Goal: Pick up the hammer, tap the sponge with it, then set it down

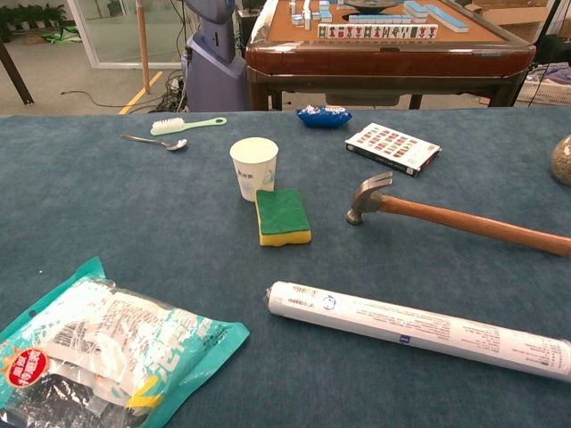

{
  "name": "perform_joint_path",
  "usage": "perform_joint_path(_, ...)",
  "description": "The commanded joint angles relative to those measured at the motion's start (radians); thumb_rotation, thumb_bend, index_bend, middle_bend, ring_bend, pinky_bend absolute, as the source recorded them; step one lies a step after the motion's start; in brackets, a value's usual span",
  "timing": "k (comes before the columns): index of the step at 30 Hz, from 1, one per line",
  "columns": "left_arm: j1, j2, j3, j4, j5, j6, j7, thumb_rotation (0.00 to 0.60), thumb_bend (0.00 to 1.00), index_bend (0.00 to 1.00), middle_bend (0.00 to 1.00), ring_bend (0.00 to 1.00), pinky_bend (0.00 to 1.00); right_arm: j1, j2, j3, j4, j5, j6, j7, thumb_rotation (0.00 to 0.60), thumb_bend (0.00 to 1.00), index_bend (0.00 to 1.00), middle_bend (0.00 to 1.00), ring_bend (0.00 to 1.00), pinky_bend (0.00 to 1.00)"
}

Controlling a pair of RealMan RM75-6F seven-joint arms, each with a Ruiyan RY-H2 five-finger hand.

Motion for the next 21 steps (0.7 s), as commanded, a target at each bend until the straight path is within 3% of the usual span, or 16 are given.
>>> perform_joint_path(1,0.001,-0.002,-0.002,0.003,0.003,0.006,-0.004,0.6,0.25,0.14,0.02,0.03,0.0,0.001,0.001,-0.001,-0.001,-0.001,-0.002,-0.002,0.6,0.29,0.0,0.21,0.09,0.25)
perform_joint_path(15,0.008,-0.003,0.001,0.015,0.02,0.026,-0.02,0.6,0.24,0.14,0.02,0.03,0.0,0.029,0.019,0.005,-0.024,-0.013,-0.035,-0.045,0.6,0.29,0.0,0.22,0.09,0.25)
perform_joint_path(21,0.015,0.002,0.005,0.01,0.024,0.034,-0.022,0.6,0.24,0.14,0.02,0.03,0.0,0.095,0.019,0.034,-0.049,0.036,-0.13,-0.144,0.6,0.29,0.12,0.29,0.09,0.25)
